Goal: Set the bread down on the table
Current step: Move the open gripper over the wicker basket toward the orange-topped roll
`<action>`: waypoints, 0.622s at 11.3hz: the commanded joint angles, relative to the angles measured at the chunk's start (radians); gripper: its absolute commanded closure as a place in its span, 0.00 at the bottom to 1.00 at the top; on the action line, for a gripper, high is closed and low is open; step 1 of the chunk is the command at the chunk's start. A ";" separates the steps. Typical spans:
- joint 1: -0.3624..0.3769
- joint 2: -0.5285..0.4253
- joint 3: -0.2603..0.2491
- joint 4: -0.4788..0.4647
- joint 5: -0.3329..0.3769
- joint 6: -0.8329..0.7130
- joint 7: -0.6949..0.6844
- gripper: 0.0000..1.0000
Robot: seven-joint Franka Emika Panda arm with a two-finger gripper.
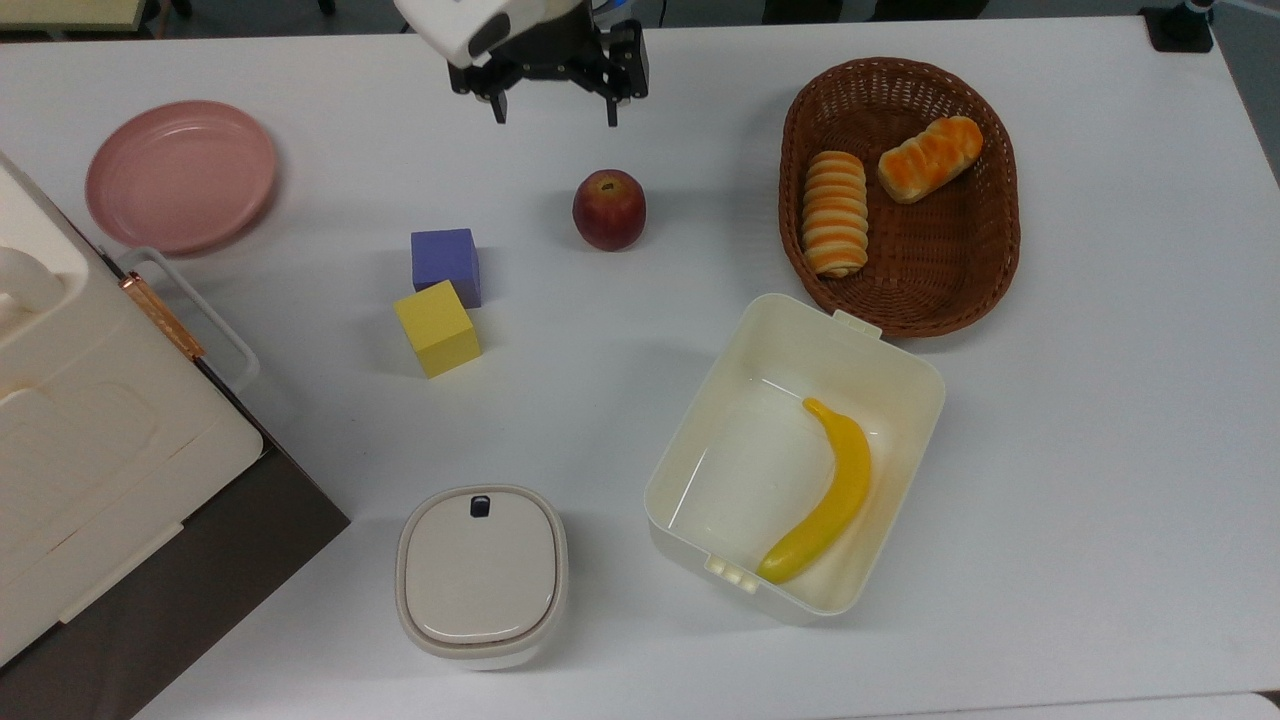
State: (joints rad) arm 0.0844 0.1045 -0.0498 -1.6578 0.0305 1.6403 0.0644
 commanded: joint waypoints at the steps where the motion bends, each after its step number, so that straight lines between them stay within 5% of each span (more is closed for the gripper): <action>1: 0.009 0.027 0.004 -0.020 -0.004 -0.008 -0.017 0.00; 5: 0.023 0.049 0.007 -0.036 0.005 -0.008 -0.008 0.00; 7: 0.093 0.073 0.013 -0.036 0.009 0.002 0.014 0.00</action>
State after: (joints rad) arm 0.1052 0.1714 -0.0400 -1.6770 0.0326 1.6403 0.0628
